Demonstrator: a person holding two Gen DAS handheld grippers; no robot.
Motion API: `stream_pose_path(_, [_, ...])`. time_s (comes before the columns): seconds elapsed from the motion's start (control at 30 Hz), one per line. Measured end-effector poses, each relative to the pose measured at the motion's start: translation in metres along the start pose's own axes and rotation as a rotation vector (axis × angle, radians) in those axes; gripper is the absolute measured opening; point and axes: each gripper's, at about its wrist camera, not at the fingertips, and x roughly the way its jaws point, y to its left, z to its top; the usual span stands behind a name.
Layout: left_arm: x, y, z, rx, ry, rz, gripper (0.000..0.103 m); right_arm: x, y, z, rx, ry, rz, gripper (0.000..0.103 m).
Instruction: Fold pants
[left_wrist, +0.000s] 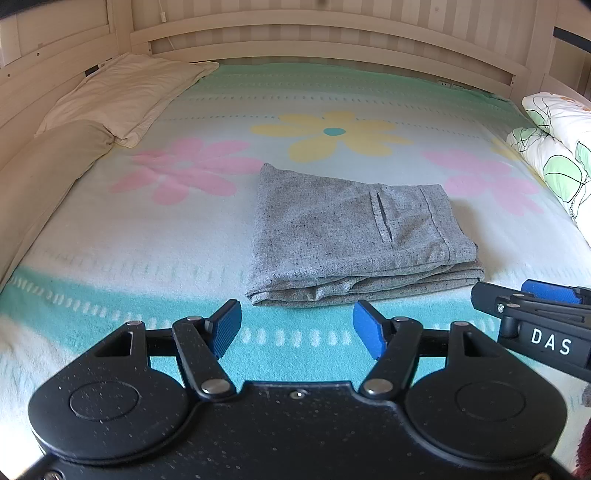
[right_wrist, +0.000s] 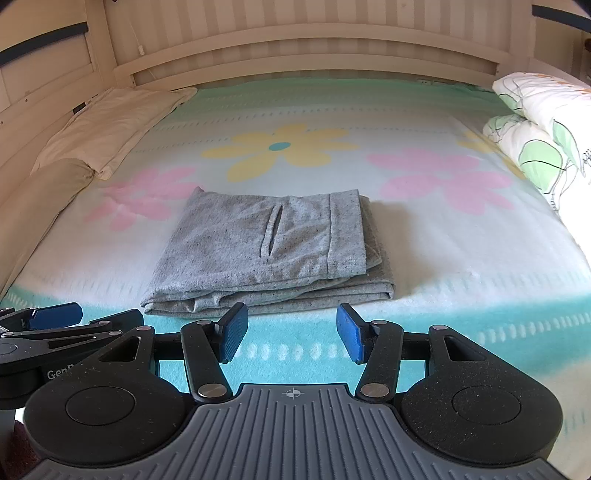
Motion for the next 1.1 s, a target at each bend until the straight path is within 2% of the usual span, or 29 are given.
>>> stream_pose_path(1.1, [0.0005,-0.0019,-0.0026,0.028,-0.006,0.002,0.07,0.0014,0.0028,-0.0029,-0.008,0.005,0.003,0.052])
